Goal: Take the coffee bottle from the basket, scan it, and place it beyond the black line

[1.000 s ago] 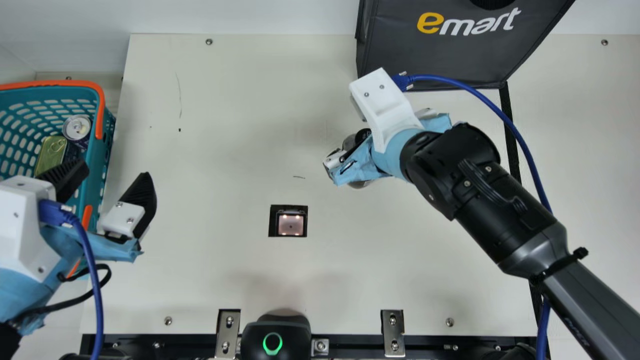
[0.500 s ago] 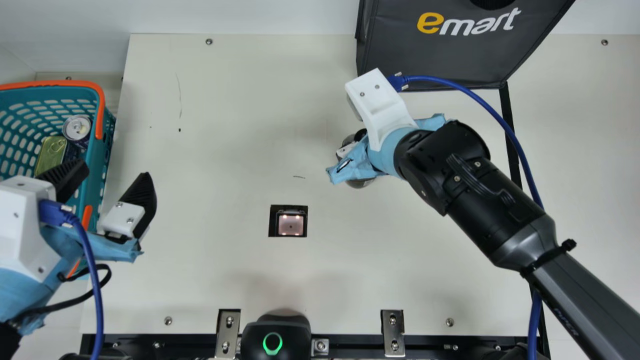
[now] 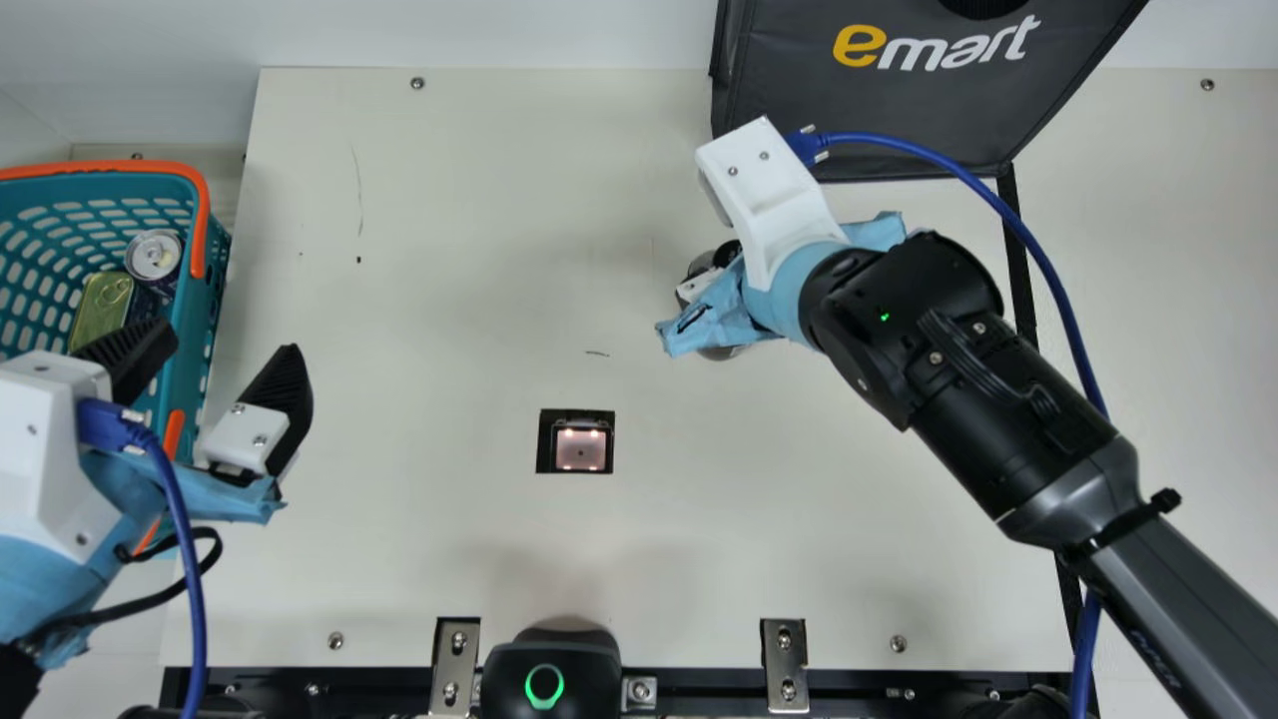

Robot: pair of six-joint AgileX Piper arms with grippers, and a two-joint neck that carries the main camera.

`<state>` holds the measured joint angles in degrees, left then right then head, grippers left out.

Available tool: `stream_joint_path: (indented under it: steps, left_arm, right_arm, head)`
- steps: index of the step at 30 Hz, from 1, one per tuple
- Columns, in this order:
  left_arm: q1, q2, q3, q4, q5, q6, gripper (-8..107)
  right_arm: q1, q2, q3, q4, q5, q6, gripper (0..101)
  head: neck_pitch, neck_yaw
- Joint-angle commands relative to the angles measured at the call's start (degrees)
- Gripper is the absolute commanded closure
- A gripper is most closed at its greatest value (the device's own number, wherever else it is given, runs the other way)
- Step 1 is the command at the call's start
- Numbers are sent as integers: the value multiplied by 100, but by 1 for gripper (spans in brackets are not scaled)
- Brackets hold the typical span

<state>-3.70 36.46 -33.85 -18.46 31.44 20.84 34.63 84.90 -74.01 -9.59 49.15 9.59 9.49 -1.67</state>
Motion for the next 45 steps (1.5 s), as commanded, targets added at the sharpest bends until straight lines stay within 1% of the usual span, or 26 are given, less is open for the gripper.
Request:
stream_joint_path:
  steps: [1,3,11,18,31,45]
  left_arm:
    - [0,0,0,0,0,0,9]
    - [0,0,0,0,0,0,9]
    - [0,0,0,0,0,0,9]
    - [0,0,0,0,0,0,9]
    - [0,0,0,0,0,0,9]
    - [0,0,0,0,0,0,9]
  right_arm:
    - [0,-9,-41,-11,0,-16,101]
    - [-2,-22,-89,-29,20,-18,101]
    - [-44,-98,-304,-74,116,-12,101]
    - [-230,-170,-509,-97,224,-52,101]
    - [-975,-248,-695,-49,356,-258,101]
    - [-2095,-205,-837,265,354,-630,101]
  head:
    - [-157,9]
    - [-157,9]
    - [-157,-1059]
    - [-157,-1991]
    - [-157,-1991]
    - [-157,-1991]
